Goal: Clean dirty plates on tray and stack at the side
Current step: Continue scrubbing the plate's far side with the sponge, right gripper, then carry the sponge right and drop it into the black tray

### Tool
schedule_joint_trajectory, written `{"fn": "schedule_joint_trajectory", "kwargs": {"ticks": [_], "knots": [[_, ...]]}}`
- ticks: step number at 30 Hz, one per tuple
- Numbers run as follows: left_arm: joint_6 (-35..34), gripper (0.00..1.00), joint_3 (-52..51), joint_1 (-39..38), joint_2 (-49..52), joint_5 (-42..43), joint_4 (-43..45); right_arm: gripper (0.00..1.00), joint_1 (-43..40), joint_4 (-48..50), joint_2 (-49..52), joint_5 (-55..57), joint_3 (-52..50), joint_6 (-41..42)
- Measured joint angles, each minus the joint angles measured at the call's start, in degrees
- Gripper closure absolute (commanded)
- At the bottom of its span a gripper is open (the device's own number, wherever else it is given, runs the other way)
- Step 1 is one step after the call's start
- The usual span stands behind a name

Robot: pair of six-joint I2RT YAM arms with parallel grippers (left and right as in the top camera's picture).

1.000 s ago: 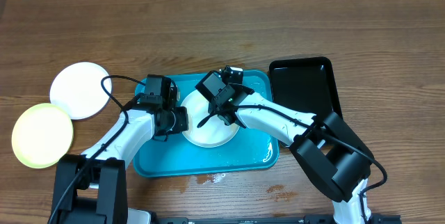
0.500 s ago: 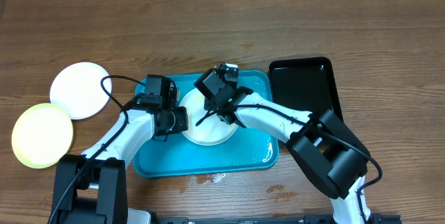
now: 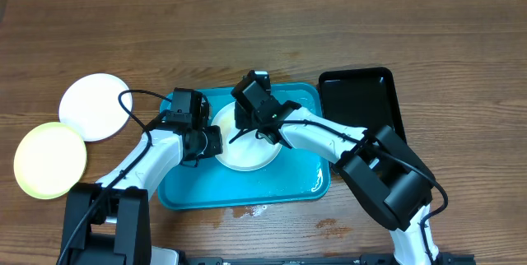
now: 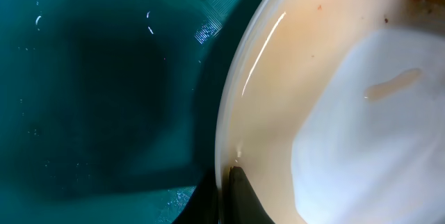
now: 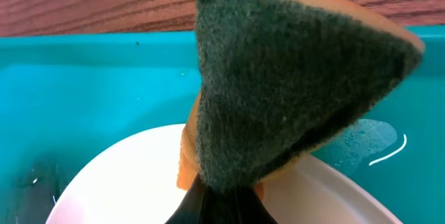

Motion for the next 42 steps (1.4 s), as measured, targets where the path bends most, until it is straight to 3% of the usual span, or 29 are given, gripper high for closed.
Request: {"fn": "schedule_joint_trajectory", "kwargs": {"ticks": [6,12,19,21,23,26,35,37,40,42], "knots": [[0.02,0.96,0.00,0.00,0.00,0.07,0.09,0.96,-0.59,-0.61,-1.95,-1.11,0.00,-2.38],[0.20,0.96,0.02,0.00,0.00,0.09,-0.15,0.96,-2.12,-3.34,-11.91,-1.70,0.00,-3.32],[0.24,0.96,0.04,0.00,0.00,0.09,-0.22,0.96,-7.06,-18.86,-22.99,-1.07,0.52,-3.89],[0.24,0.88,0.04,0.00,0.00,0.07,-0.22,0.96,-9.38,-23.52,-24.17,-0.48,0.55,-3.98],[0.37,0.66,0.04,0.00,0.02,-0.02,-0.46,0.96,-12.46,-30.14,-24.57,-0.13,0.66,-4.09],[1.16,0.58,0.07,-0.11,0.04,0.24,-0.92,0.96,-18.38,-39.15,-24.57,0.28,0.55,-4.39],[1.27,0.65,0.42,-0.11,0.02,0.02,-3.87,0.92,-30.03,-41.75,-24.57,0.92,-5.70,-9.31],[1.25,0.73,0.48,-0.11,-0.02,0.09,-4.85,0.88,-30.73,-40.33,-24.57,0.90,-8.17,-10.14],[0.76,0.93,0.48,-0.11,-0.02,0.59,-6.47,0.83,-31.04,-37.59,-24.57,0.83,-11.89,-11.21],[0.61,0.96,0.85,-0.04,0.00,1.22,-7.89,0.80,-31.04,-36.06,-24.57,0.81,-13.75,-11.67]]}}
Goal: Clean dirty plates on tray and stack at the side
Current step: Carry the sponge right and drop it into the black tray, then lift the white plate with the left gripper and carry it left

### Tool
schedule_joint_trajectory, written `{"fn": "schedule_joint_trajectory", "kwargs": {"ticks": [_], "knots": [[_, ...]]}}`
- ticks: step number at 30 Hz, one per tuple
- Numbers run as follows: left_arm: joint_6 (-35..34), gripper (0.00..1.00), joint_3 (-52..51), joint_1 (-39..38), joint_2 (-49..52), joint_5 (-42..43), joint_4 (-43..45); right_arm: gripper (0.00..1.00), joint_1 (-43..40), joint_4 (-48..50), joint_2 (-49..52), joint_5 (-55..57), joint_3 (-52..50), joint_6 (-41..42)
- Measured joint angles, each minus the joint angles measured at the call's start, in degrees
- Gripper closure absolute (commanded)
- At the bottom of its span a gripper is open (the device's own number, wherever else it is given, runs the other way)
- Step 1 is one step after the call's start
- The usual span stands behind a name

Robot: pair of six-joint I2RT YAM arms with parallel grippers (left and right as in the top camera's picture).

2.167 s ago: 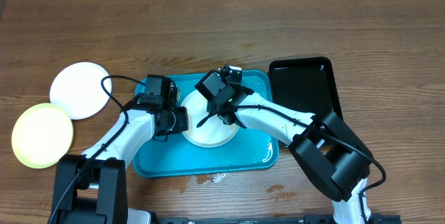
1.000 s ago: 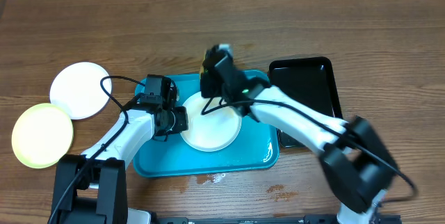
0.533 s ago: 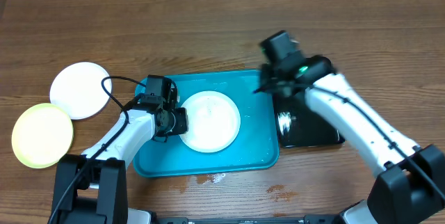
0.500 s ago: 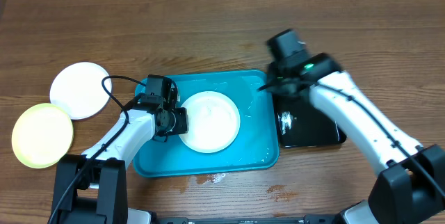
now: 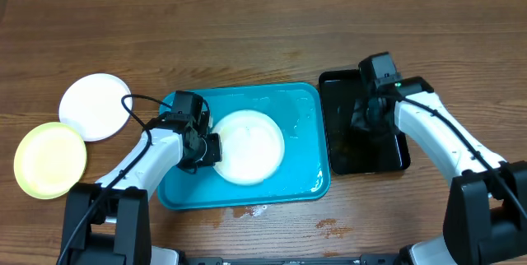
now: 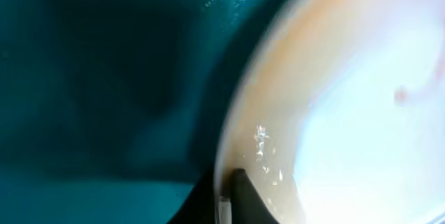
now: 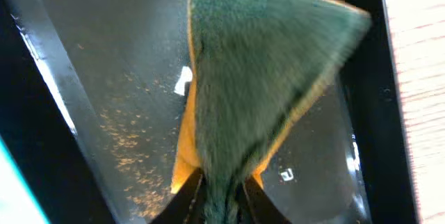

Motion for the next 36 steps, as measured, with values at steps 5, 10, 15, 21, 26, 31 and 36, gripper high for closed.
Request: {"fn": "schedule_joint_trajectory", "kwargs": {"ticks": [5,10,15,21,26,31,36], "knots": [[0.11,0.96,3.45,-0.07,1.33,0.13,-6.75,0.58,0.00,3.48,0.00,-0.09,-3.67,-0.72],[0.33,0.96,11.82,-0.07,2.47,-3.93,-15.89,0.23,0.00,4.04,0.00,-0.07,-4.50,-1.18],[0.55,0.96,21.20,-0.07,2.47,-8.15,-21.59,0.20,0.00,4.20,0.00,-0.09,-4.57,-1.05],[1.51,0.96,29.55,-0.07,2.47,-11.78,-26.97,0.16,-0.07,1.66,0.00,-0.09,-3.48,-2.69],[2.34,0.96,36.72,-1.88,2.47,-16.83,-28.72,0.11,-0.37,-2.05,0.00,-0.13,2.34,-3.39],[3.91,0.96,42.32,-8.07,2.47,-23.39,-26.71,0.04,-0.81,-2.05,-0.02,-0.09,5.38,-3.65],[9.31,0.96,43.41,-17.31,2.47,-33.38,-22.12,0.03,-2.56,-3.45,-0.02,-1.90,5.38,-4.57]]}}
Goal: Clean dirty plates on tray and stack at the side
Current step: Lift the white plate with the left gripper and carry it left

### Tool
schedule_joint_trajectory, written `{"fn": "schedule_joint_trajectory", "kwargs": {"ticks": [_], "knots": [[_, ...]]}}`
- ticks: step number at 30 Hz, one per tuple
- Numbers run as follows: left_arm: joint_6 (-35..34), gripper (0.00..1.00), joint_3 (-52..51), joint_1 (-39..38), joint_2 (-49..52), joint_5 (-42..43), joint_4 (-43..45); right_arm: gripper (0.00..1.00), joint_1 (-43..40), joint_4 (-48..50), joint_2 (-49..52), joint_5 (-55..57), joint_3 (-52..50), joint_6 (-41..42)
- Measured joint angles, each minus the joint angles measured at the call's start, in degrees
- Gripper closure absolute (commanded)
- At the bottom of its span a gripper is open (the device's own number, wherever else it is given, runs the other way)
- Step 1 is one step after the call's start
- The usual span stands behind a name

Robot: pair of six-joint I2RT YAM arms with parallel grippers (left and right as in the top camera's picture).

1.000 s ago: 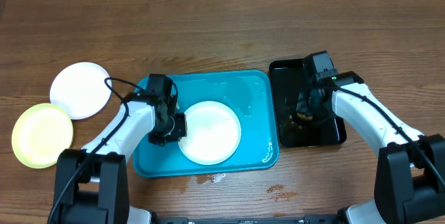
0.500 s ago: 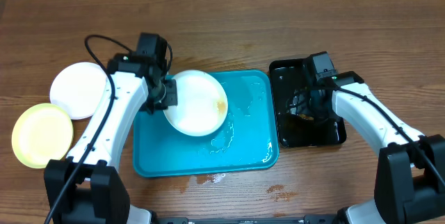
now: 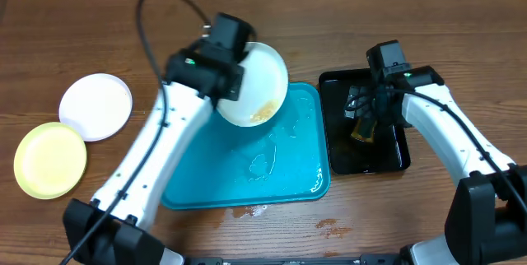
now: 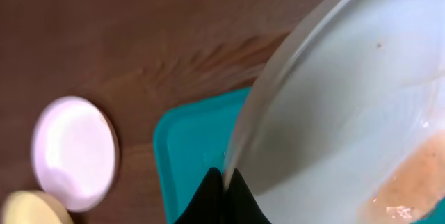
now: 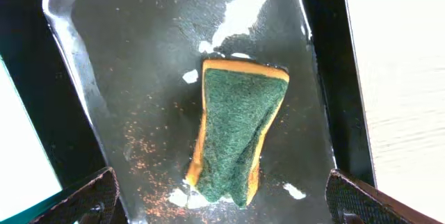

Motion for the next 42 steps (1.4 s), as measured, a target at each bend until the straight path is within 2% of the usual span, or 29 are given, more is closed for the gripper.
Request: {"fn": "schedule_joint_trajectory", "kwargs": {"ticks": [6,12,18,26,29,34,39,42], "knots": [[7.17,0.96,0.02,-12.00,0.55,-13.92,3.10,0.00,-6.86,-0.11,0.00,-12.22,0.00,-4.39],[10.19,0.96,0.02,-19.39,1.88,-25.24,3.52,0.00,-13.16,-0.11,0.00,-21.97,0.00,-6.91],[11.08,0.96,0.02,-21.00,2.23,-31.52,3.61,0.00,-15.04,0.07,0.00,-25.35,0.00,-7.63],[9.57,0.96,0.02,-20.83,2.23,-33.38,3.96,0.00,-15.04,0.15,0.02,-26.34,0.00,-7.85],[7.30,0.96,0.02,-19.28,2.23,-30.42,4.04,0.00,-15.06,0.17,0.00,-26.47,0.00,-7.87],[1.99,0.96,0.04,-10.56,2.25,-16.52,4.04,0.00,-15.06,0.15,0.00,-26.49,0.00,-7.89],[-2.47,0.96,0.04,3.69,2.25,1.29,3.72,0.00,-15.06,0.17,0.02,-26.51,0.00,-8.04],[-4.42,0.96,0.09,15.21,2.29,13.00,1.55,0.00,-15.06,0.17,0.00,-26.53,0.00,-8.02]]}}
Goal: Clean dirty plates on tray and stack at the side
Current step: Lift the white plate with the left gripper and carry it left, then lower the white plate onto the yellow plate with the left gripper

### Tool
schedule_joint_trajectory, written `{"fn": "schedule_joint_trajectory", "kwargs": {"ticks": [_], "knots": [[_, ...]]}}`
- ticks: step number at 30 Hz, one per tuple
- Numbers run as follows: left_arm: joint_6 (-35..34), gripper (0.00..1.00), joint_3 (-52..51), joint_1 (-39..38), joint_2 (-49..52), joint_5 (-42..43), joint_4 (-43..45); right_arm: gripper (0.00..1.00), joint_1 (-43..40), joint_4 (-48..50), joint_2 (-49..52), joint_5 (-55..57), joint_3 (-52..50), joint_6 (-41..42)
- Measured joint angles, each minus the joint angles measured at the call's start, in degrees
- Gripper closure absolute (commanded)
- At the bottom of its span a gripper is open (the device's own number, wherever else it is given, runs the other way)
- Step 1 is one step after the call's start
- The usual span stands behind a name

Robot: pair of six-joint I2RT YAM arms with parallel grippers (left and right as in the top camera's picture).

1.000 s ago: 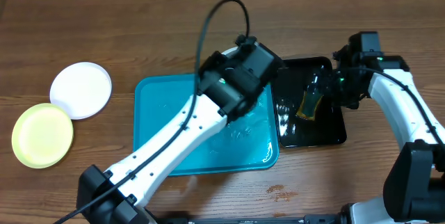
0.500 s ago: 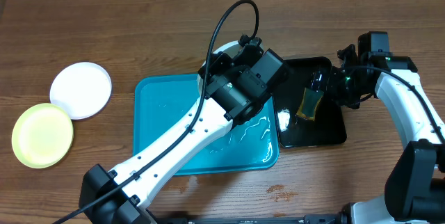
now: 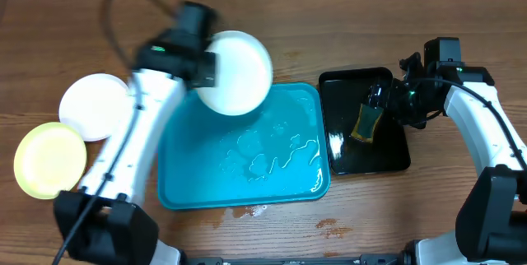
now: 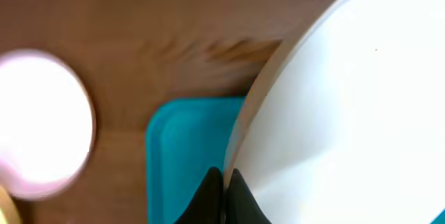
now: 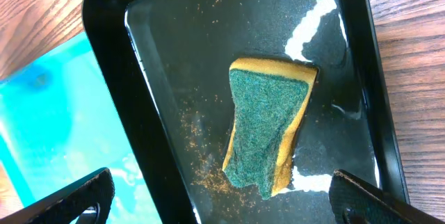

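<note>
My left gripper is shut on the rim of a white plate, held in the air over the back left corner of the wet teal tray. The left wrist view shows the plate clean and white, with my gripper pinching its edge. A white plate and a yellow-green plate lie on the table at the left. My right gripper stands open over the black tray. It holds nothing.
A green and yellow sponge lies loose in the black tray, among crumbs and foam. Water is pooled in the teal tray, and some is spilled on the wood at its front edge.
The left gripper has carried the plate a little left and back; the brownish liquid seen in it is gone. The right gripper, still open, has shifted right of the sponge.
First the right gripper held the sponge over the plate in the teal tray, with the left gripper on the rim. Then the sponge was over the black tray. Then it lay released there, and the plate was raised, tilted. Now the plate is farther left.
</note>
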Motion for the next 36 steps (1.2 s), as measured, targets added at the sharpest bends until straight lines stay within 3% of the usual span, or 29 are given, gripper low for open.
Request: {"fn": "schedule_joint_trajectory", "kwargs": {"ticks": [5,15,28,36], "knots": [[-2.69,0.96,0.00,16.15,0.04,7.93,-4.26,0.00,0.02,0.00,0.00,0.00,0.00,0.02],[-13.51,0.96,-1.44,45.05,0.04,8.96,-4.59,0.00,0.00,0.02,0.00,-0.04,0.00,0.02],[-23.63,0.96,-12.87,68.17,0.04,9.22,4.33,0.00,0.00,0.00,0.00,-0.11,0.00,0.00],[-24.26,0.96,-17.31,71.80,0.07,13.27,11.06,0.00,0.00,0.00,0.00,-0.09,0.00,0.00]]}}
